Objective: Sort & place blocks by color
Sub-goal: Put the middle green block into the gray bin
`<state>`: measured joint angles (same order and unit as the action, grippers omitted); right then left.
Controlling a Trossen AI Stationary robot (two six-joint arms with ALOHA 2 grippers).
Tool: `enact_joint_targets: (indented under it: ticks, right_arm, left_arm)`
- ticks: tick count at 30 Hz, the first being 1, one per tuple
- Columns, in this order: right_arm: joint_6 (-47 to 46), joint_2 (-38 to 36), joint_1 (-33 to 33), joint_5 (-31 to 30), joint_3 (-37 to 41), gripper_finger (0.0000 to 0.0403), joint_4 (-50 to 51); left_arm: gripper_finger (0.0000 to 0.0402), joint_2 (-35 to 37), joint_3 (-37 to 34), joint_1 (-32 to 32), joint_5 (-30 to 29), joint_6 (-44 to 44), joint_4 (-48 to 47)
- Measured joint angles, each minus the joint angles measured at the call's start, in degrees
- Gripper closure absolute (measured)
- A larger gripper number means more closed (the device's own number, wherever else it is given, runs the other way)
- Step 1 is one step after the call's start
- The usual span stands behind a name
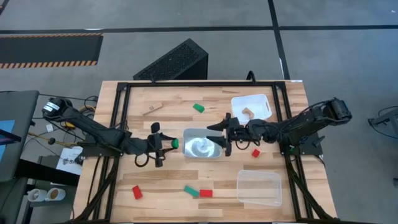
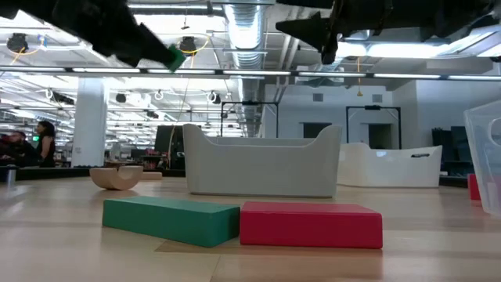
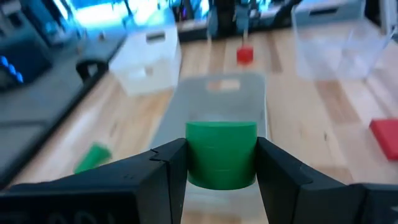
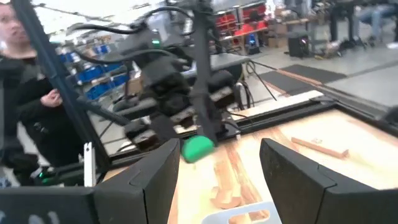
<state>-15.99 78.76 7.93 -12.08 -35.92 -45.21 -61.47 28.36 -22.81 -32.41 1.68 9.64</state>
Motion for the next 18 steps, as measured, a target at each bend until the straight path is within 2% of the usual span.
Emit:
enact_joint_targets:
  ticks: [8,18]
  right_arm:
    - [-6.3,4.8,-2.5,0.0,0.0,0.0158,0.4]
    - [-6.7,6.8,-2.7,0.3,0.0,0.0158,-1.3]
  left_arm:
    - [0.0278,0.0,0.0,0.0,0.3,-8.9,11.2]
    - [0.0278,0.0,0.0,0.0,0.9,-14.7,18.2]
